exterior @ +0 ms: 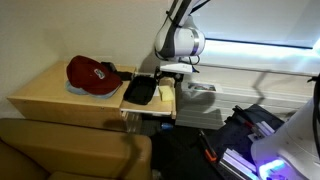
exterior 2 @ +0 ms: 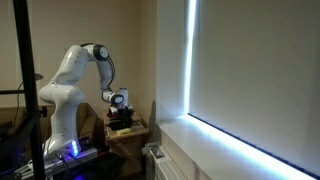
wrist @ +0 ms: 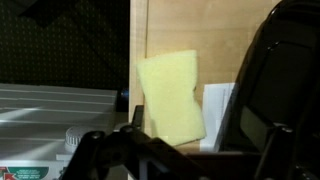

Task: Move the sponge from the oven tray to the pullout table

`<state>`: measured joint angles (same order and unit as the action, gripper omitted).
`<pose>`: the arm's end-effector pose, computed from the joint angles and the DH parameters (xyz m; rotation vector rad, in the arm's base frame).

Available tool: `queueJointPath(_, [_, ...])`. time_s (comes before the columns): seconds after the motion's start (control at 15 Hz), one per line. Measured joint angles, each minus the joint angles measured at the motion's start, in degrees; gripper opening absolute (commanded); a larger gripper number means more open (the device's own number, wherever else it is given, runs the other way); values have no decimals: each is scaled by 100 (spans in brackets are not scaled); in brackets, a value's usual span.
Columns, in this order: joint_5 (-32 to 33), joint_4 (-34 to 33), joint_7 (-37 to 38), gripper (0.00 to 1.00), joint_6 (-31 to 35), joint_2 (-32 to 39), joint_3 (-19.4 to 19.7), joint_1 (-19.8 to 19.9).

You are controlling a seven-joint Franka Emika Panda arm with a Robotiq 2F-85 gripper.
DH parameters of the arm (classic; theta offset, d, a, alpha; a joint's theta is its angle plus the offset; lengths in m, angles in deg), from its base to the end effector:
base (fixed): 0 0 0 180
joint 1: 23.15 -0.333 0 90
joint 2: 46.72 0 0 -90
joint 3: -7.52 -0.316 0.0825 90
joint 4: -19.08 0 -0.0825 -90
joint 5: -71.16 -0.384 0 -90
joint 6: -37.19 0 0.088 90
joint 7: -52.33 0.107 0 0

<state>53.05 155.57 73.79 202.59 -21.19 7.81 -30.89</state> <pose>0.4972 0.0466 0.1403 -2.9297 0.8229 -0.0536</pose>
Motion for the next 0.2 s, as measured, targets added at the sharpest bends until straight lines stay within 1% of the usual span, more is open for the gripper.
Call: queueJointPath(0.2, [180,406,52,100,-6,-679,118,-82])
